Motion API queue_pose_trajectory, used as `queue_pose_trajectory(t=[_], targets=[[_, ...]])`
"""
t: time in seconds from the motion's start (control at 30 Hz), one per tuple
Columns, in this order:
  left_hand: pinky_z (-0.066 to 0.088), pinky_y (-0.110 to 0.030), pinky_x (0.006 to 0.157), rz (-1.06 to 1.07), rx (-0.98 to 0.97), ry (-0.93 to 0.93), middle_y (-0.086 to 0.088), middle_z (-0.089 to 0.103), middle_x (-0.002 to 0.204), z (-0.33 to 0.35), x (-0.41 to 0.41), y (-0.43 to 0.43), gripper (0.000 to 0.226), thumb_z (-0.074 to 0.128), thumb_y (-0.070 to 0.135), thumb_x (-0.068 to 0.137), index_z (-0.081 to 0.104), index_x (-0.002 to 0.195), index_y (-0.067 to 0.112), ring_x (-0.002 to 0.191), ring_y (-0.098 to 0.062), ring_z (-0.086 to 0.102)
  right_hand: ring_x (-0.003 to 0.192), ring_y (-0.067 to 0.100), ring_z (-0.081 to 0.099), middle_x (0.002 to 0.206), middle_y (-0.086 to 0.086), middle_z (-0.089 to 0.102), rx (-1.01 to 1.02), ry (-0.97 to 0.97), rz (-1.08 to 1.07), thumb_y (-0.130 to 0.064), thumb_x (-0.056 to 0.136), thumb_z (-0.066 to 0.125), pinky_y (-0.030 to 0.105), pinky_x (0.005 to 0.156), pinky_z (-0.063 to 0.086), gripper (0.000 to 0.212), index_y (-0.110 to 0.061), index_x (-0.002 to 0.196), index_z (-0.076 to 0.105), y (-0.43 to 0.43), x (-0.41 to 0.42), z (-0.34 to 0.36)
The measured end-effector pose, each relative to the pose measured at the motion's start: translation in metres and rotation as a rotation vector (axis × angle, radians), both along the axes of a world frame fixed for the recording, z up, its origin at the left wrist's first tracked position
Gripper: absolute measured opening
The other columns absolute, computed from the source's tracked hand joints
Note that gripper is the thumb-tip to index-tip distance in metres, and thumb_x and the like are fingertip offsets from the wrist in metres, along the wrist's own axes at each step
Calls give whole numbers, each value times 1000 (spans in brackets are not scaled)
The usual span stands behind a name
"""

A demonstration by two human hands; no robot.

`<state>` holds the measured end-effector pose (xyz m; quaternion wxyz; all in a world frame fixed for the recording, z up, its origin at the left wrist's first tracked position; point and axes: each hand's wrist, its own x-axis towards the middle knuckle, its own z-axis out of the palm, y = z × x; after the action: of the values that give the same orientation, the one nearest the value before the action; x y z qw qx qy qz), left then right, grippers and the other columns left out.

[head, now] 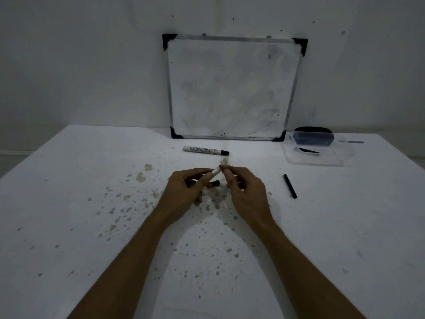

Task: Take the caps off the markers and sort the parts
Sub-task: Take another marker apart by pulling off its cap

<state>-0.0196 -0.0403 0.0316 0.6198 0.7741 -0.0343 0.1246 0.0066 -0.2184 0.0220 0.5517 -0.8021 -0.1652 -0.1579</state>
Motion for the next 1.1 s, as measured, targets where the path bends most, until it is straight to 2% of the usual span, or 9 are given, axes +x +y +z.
queue_pose_trajectory(t=[0.07,0.13,0.2,0.27,0.43,0.6,0.7,0.93,1.1], targets=[[53,-30,44,74,-49,-8,-2,78,81,2,2,3,26,68,36,95,78,114,21,49,-19,60,103,3,63,125,-5,67,-99,-14,18,-30,106,51,10,83,50,31,-24,134,62,1,4,-1],[45,-25,39,144,-93,7,1,74,74,4,4,8,27,63,32,100,77,112,12,45,-14,59,107,8,60,134,-3,60,-258,8,70,-26,105,53,18,93,50,38,-24,142,55,4,9,-4],[42,-22,37,174,-123,27,4,70,67,4,5,11,29,61,32,102,75,107,7,42,-11,57,110,15,59,133,-1,60,-439,-21,95,-27,101,59,31,98,51,38,-25,139,59,7,12,-9],[42,-21,37,165,-136,33,4,72,70,4,6,11,29,61,32,102,75,107,7,43,-12,58,107,17,58,122,0,64,-504,-57,84,-27,99,63,34,96,50,30,-24,127,70,10,11,-12],[45,-21,41,85,-102,16,-5,78,86,2,6,7,24,69,30,97,78,115,17,50,-19,61,94,3,63,116,-2,69,-248,73,10,-30,100,61,13,84,49,24,-23,121,72,0,11,-4],[61,-30,60,-29,27,17,2,81,86,-1,2,4,29,76,37,90,79,117,27,58,-15,65,107,14,73,118,4,75,289,407,155,-10,104,53,32,98,57,29,-15,128,70,-23,16,4],[63,-34,64,-72,62,16,5,81,90,0,0,4,28,79,38,88,79,115,30,62,-15,66,113,21,71,117,6,77,447,502,248,-9,103,56,36,103,53,27,-14,125,72,-27,17,6],[59,-33,66,-64,111,18,10,82,89,-4,1,7,28,82,38,85,81,111,31,74,-26,73,108,21,72,116,8,77,391,552,358,-11,103,55,34,102,53,25,-18,117,75,-28,12,10],[49,-15,64,-59,193,-19,14,79,88,-7,1,5,26,79,41,86,81,110,31,73,-8,68,105,4,70,115,-4,75,48,362,290,-16,104,55,17,93,54,28,-25,125,71,-33,6,14]])
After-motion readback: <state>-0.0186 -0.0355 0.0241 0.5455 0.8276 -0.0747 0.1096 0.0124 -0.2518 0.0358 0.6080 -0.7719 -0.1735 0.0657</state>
